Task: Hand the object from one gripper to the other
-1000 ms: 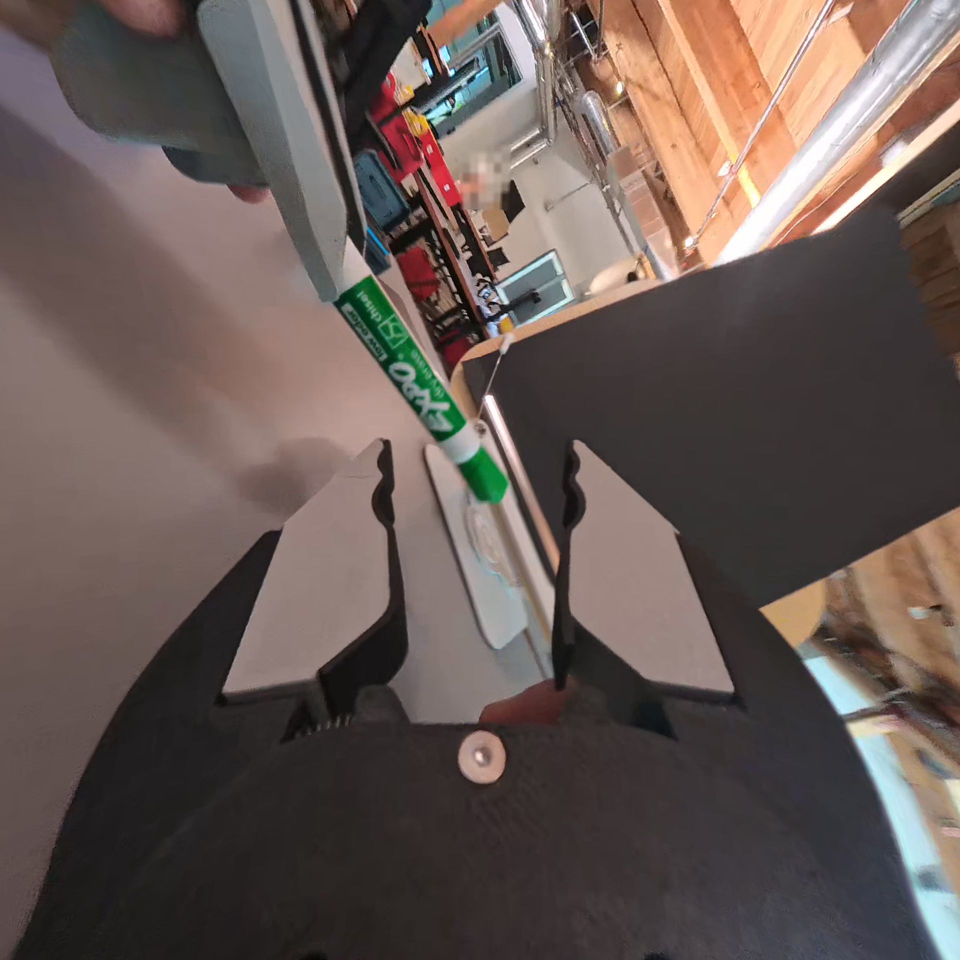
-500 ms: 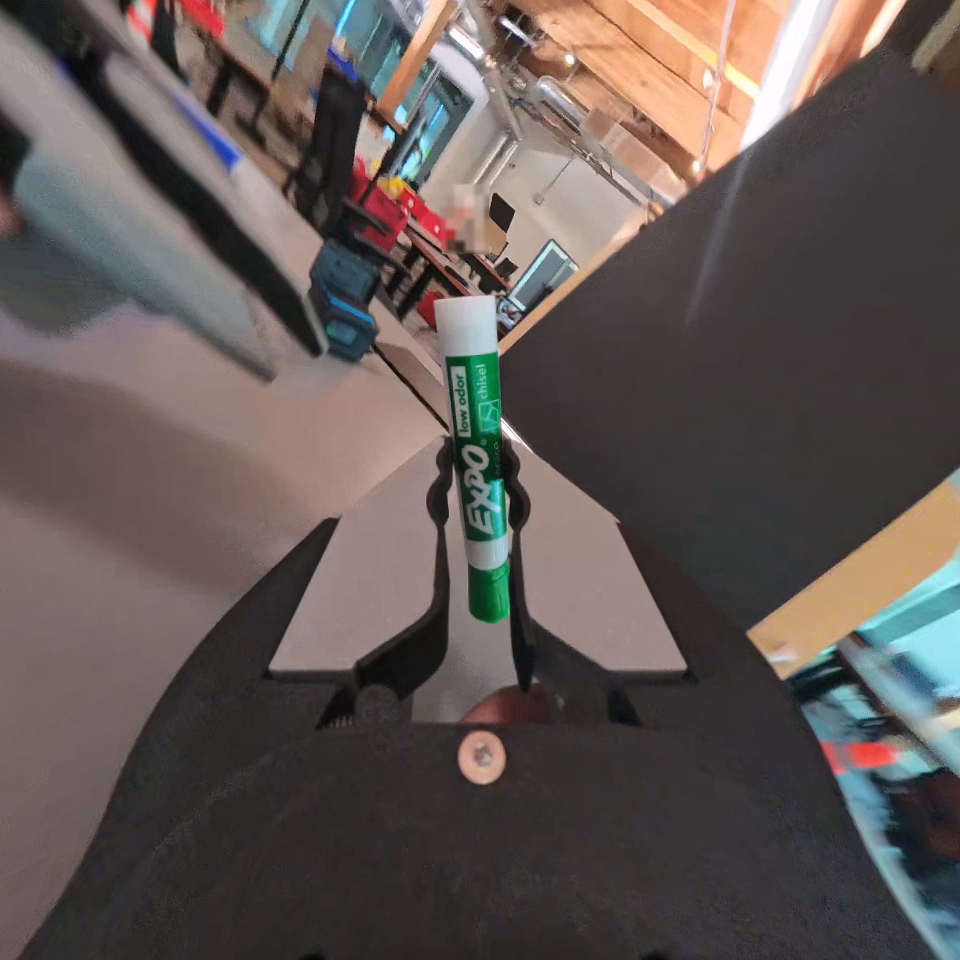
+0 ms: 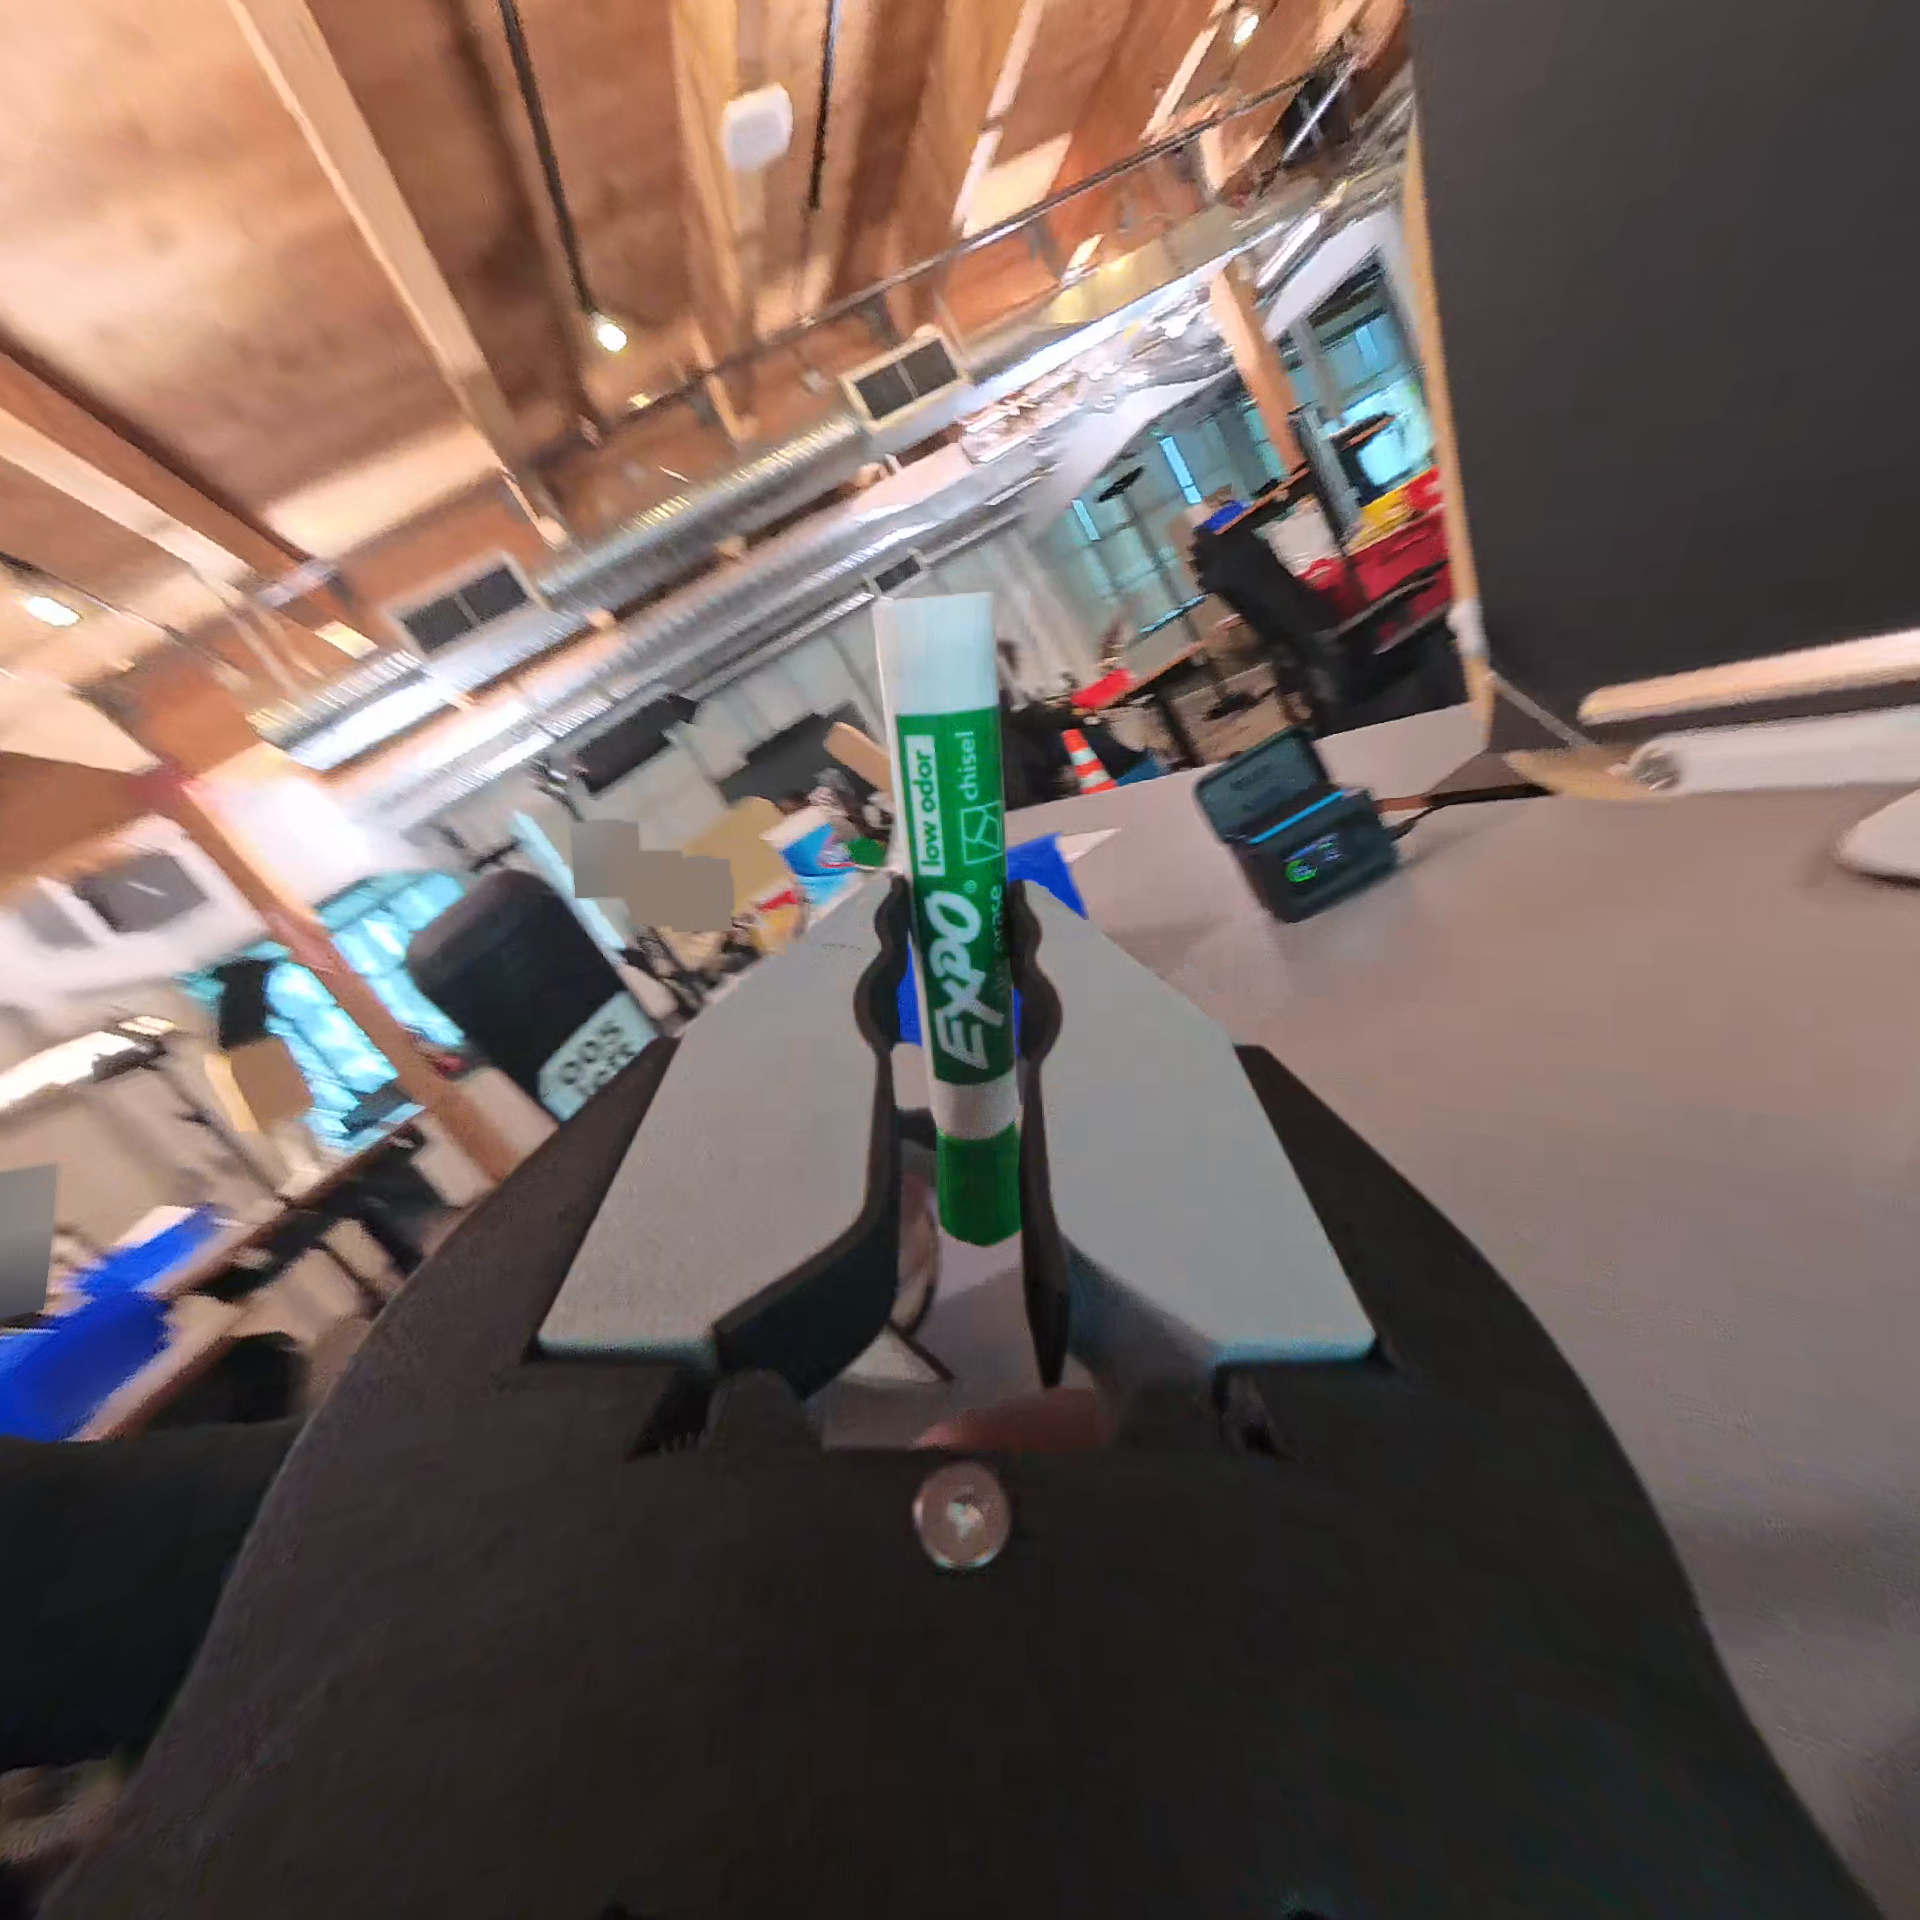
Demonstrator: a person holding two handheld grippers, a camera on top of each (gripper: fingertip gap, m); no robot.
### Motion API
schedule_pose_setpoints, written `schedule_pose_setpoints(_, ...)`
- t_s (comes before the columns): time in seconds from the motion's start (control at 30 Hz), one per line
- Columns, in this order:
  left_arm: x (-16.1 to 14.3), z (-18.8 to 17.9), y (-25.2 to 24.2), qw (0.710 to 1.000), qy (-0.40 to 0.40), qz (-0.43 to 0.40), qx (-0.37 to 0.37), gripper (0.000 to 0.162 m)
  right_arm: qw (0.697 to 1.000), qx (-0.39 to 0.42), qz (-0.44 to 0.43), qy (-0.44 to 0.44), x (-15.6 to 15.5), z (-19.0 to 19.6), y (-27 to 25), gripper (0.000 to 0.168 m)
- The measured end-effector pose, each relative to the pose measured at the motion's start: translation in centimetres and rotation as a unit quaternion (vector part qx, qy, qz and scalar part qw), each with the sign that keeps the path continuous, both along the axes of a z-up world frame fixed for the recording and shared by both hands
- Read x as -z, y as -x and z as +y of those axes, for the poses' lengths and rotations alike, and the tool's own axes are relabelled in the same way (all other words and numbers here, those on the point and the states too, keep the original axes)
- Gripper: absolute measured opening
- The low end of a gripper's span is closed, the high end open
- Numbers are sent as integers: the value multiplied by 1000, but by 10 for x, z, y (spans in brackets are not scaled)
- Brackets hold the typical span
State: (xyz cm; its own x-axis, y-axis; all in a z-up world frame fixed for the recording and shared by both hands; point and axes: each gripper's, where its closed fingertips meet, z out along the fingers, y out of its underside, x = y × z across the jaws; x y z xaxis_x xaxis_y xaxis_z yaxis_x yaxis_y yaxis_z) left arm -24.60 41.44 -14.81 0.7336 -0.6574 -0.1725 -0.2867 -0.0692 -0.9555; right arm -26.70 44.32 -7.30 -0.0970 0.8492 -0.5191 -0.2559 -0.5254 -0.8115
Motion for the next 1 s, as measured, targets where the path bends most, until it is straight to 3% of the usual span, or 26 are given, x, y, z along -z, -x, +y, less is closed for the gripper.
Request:
schedule_pose_setpoints(0.17, -18, -4, 4, 998, 9, -65, 13, 46, 994, -67, 37, 79, 1, -7, 5, 15)
schedule_pose_setpoints(0.27, -21, -7, 1, 995, 23, -94, 29, 32, 993, -89, 23, 80, 7, -16, 12, 15)
schedule_pose_setpoints(0.3, -21, -7, 1, 994, 28, -103, 33, 21, 994, -89, 13, 69, 10, -19, 15, 15)
schedule_pose_setpoints(0.43, -13, 0, 16, 995, 47, -91, 11, 15, 998, -55, -34, -1, 15, -18, 15, 17)
schedule_pose_setpoints(0.57, -6, 12, 49, 995, 55, -56, -61, 14, 982, 55, -119, -133, 19, 2, 2, 29)
schedule_pose_setpoints(0.63, 5, 20, 70, 992, 48, 17, -118, 15, 941, 124, -199, -244, 31, 10, -1, 35)
schedule_pose_setpoints(0.73, 20, 27, 100, 961, 3, 192, -197, 15, 824, 195, -319, -425, 59, 15, 3, 40)
schedule_pose_setpoints(0.8, 30, 28, 103, 940, -10, 276, -199, 15, 739, 197, -373, -525, 81, 10, 11, 41)
schedule_pose_setpoints(0.87, 38, 27, 98, 923, -27, 340, -180, 14, 675, 191, -408, -585, 99, 7, 16, 47)
schedule_pose_setpoints(0.93, 41, 25, 94, 905, -46, 389, -166, 14, 656, 193, -412, -602, 102, 5, 21, 58)
schedule_pose_setpoints(1.0, 39, 24, 90, 887, -74, 428, -154, 14, 652, 205, -398, -612, 95, 3, 22, 59)
